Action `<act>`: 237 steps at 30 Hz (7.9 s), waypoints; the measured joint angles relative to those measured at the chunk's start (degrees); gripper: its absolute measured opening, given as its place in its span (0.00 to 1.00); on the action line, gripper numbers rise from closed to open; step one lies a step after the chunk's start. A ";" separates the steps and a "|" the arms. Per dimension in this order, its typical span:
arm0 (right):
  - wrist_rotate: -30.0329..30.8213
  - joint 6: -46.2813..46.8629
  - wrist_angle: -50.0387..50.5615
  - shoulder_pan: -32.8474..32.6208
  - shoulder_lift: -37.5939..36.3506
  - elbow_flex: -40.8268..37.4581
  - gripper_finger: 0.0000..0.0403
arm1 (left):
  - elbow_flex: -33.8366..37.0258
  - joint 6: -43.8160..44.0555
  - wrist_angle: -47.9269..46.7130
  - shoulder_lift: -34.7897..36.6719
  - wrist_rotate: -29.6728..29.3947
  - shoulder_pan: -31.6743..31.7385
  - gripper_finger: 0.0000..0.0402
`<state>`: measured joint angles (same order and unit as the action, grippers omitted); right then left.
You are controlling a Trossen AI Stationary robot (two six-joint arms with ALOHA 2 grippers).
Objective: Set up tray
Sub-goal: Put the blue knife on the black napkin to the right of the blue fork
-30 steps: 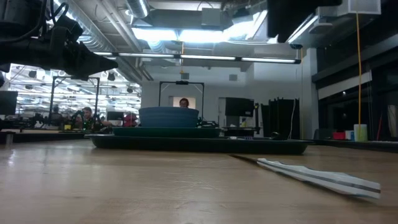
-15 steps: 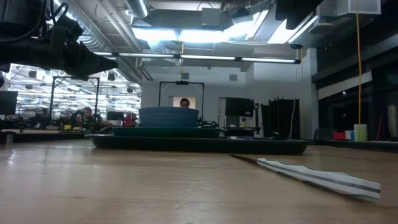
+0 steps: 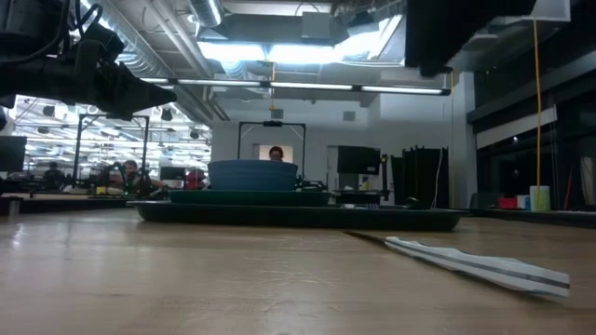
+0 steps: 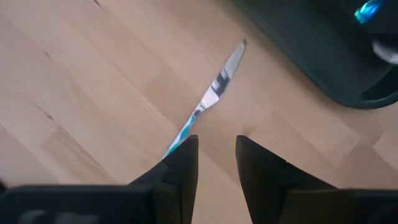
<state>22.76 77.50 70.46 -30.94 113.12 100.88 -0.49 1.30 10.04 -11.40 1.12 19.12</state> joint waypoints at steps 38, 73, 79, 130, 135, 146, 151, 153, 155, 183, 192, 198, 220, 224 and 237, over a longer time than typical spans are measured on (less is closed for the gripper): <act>-9.01 3.49 -10.41 4.57 15.43 0.00 0.28 | 0.00 0.01 0.00 0.00 -0.01 0.01 0.01; -8.92 6.31 -17.27 5.37 15.21 -5.66 0.11 | 0.00 0.01 0.00 0.00 -0.02 0.01 0.01; -8.83 6.20 -17.22 5.38 15.21 -5.66 0.05 | 0.00 0.02 0.00 0.00 -0.02 0.01 0.01; 16.36 -32.12 -45.21 2.92 -12.55 -38.17 0.04 | 0.00 0.02 0.05 0.00 -0.02 0.02 0.01; 17.04 -35.75 -54.56 3.29 -20.32 -49.78 0.04 | 0.00 0.02 0.01 0.00 -0.02 0.02 0.01; 25.51 -34.75 -63.09 3.48 -36.58 -64.23 0.04 | 0.00 0.00 0.38 0.00 0.00 0.00 0.01; 31.65 -34.47 -63.06 5.16 -38.62 -64.92 0.04 | 0.00 0.00 0.02 0.00 -0.02 0.02 0.01; 32.31 -34.47 -62.91 6.26 -38.67 -64.52 0.04 | 0.00 0.00 0.02 0.00 0.00 0.00 0.01; 32.29 -34.46 -63.01 7.57 -38.67 -64.00 0.04 | 0.00 0.01 0.02 0.00 -0.02 0.00 0.01; 17.46 -10.07 -24.69 31.67 -33.87 -39.06 0.04 | 0.00 -0.03 0.03 0.00 -0.02 0.02 0.01; 4.07 -7.12 -13.46 40.49 -26.49 -28.28 0.04 | 0.00 -0.01 0.02 0.00 -0.02 0.01 0.01; -2.30 -2.81 -11.80 44.75 -24.95 -27.63 0.04 | 0.00 0.00 0.02 0.00 -0.02 0.01 0.01; -10.46 -2.80 -15.96 49.60 -9.07 -27.63 0.04 | 0.00 0.00 0.02 0.00 -0.02 0.01 0.01; -10.79 -2.83 -16.88 50.48 -6.78 -27.61 0.04 | 0.00 0.00 0.02 0.00 -0.02 0.01 0.01; -10.40 -2.84 -17.55 52.11 -6.19 -27.61 0.04 | 0.00 0.02 0.02 0.00 -0.02 0.00 0.01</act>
<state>12.36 74.66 52.90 21.17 106.94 73.28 -0.49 1.32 10.07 -11.40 1.10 19.11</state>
